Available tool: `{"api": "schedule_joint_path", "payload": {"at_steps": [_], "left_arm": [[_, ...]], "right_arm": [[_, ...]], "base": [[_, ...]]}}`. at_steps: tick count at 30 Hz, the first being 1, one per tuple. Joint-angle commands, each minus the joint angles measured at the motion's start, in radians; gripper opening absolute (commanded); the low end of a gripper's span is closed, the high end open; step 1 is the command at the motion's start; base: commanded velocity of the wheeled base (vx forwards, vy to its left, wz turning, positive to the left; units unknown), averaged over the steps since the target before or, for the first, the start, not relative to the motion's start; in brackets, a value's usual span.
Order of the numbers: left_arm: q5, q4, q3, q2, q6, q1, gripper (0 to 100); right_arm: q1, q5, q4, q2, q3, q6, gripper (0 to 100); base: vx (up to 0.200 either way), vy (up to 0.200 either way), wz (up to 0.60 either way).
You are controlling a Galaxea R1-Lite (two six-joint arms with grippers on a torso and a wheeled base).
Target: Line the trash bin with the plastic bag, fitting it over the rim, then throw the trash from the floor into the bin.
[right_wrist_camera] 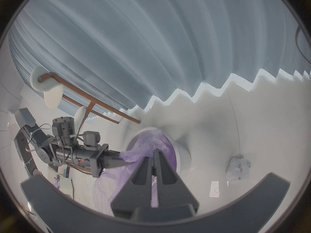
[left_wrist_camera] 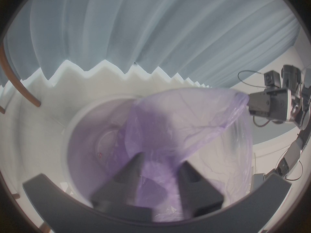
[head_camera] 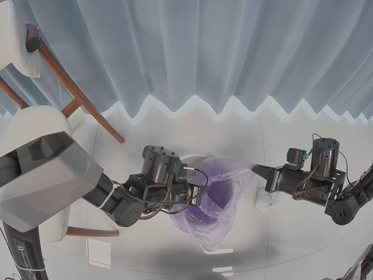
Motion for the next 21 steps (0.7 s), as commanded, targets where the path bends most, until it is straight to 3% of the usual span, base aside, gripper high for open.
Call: {"api": "schedule_joint_path", "payload": {"at_steps": [1, 7, 8, 12, 21], "left_arm": [[-0.010, 0.026, -0.045, -0.099, -0.003, 0.061, 0], [-0.077, 0.225, -0.134, -0.189, -0.006, 0.142, 0], [-0.116, 0.325, -0.169, -0.220, -0.005, 0.173, 0], [-0.169, 0.455, -0.255, -0.235, -0.012, 0.204, 0], [-0.189, 0.464, -0.416, -0.183, -0.138, 0.208, 0]], "right_arm": [[-0.019, 0.016, 0.006, 0.002, -0.033, -0.002, 0], [-0.022, 0.056, 0.041, 0.053, -0.138, -0.014, 0], [-0.028, 0.072, 0.071, 0.074, -0.181, -0.032, 0], [-0.041, 0.122, 0.140, 0.108, -0.272, -0.091, 0], [-0.101, 0.143, 0.179, 0.215, -0.461, -0.167, 0]], "base": [[0.000, 0.000, 0.00], [0.000, 0.000, 0.00], [0.000, 0.000, 0.00], [0.000, 0.000, 0.00], [0.000, 0.000, 0.00]]}}
